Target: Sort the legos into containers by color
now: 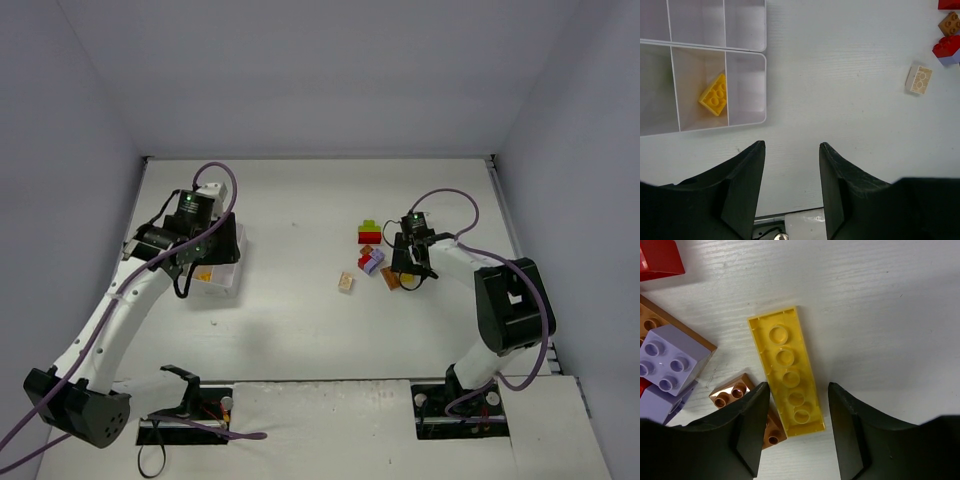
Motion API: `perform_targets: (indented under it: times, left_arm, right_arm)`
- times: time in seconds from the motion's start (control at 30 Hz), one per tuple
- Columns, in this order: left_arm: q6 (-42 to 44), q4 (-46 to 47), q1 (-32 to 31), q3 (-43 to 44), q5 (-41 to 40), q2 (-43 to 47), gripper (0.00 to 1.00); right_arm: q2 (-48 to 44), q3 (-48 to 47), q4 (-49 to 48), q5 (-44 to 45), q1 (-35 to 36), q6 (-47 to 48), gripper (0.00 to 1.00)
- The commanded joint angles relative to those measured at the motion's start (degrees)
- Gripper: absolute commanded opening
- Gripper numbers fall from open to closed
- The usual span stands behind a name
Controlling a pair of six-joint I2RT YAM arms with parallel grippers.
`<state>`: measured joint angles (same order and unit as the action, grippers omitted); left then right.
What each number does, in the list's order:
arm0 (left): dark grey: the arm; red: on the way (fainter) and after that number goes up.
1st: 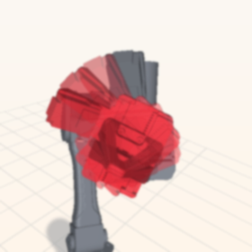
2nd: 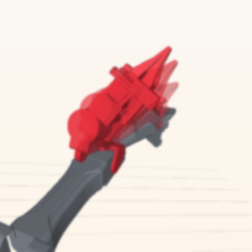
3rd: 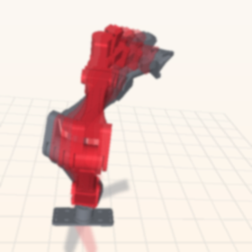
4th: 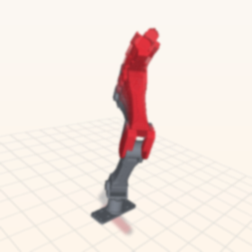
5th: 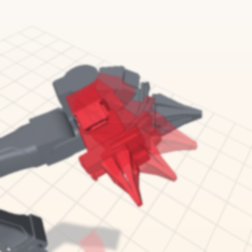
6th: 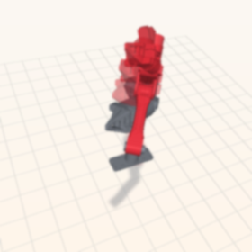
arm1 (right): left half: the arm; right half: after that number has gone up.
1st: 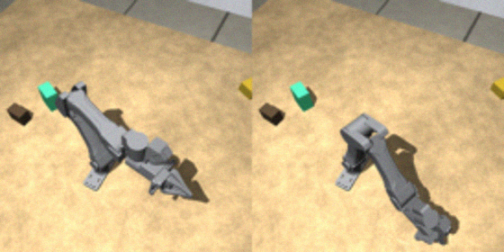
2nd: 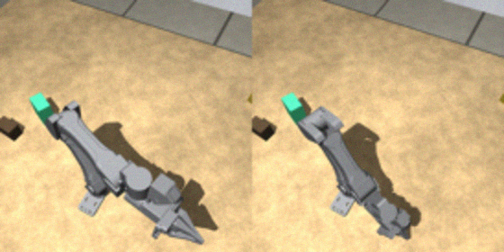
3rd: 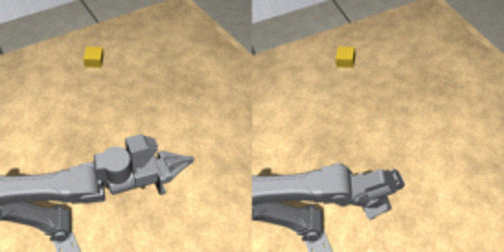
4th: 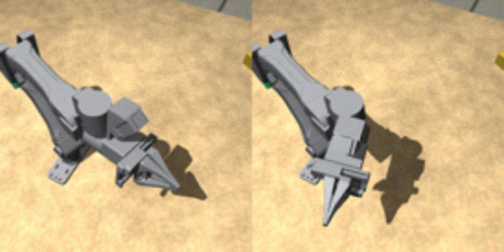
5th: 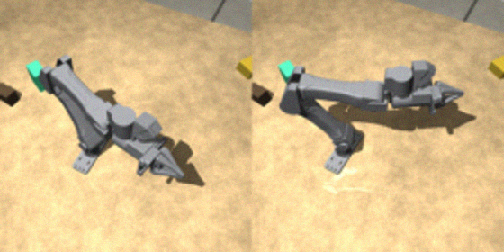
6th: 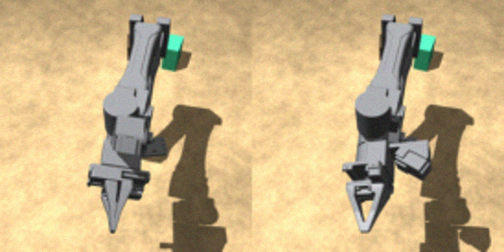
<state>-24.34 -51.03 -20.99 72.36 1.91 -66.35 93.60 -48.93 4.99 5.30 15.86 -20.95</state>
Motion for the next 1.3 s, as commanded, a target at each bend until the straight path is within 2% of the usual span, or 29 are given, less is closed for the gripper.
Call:
perform_targets:
  times: [0.0,0.03,0.13,0.17,0.27,0.43,0.53,0.57,0.8,1.03,1.27]
  left_arm:
    - [-0.89,0.40,-0.28,0.42,1.07,1.48,0.42]
    - [-1.15,0.40,-0.36,0.68,1.25,1.57,0.42]
    - [-1.85,0.75,-0.36,1.12,2.57,1.66,0.42]
    - [-2.03,0.84,-0.36,1.55,3.88,1.66,0.42]
    - [-3.08,1.72,-0.36,2.96,6.95,1.57,0.42]
    - [-6.68,4.26,-2.47,6.12,9.69,1.05,0.43]
    - [-9.49,7.33,-5.89,8.23,10.74,-0.09,0.43]
    - [-10.11,9.26,-8.08,8.76,10.83,-0.53,0.46]
    - [-15.47,19.81,-16.17,13.50,12.24,-6.41,0.47]
    - [-16.79,26.67,-22.86,18.77,11.09,-13.71,0.47]
    - [-16.71,28.00,-28.13,25.99,10.74,-21.45,0.47]
  right_arm:
    - [-1.23,0.14,0.28,0.50,0.23,-1.28,0.43]
    - [-1.49,0.41,0.37,0.24,0.31,-1.29,0.41]
    - [-2.89,0.85,0.37,0.24,0.31,-0.67,0.23]
    - [-3.51,0.76,0.28,0.93,0.31,-0.41,0.14]
    - [-6.76,0.33,0.54,1.47,0.49,0.73,0.00]
    - [-17.80,-0.20,-0.68,-0.11,3.21,4.50,0.00]
    - [-25.10,0.50,-2.88,-1.95,6.81,7.31,0.00]
    - [-26.79,0.76,-3.75,-2.57,8.65,7.94,0.00]
    - [-39.97,2.43,-7.01,-9.15,14.45,10.14,0.00]
    - [-45.52,3.31,-7.72,-14.96,16.66,10.23,0.00]
    - [-47.63,3.58,-7.46,-17.25,17.01,9.79,0.00]
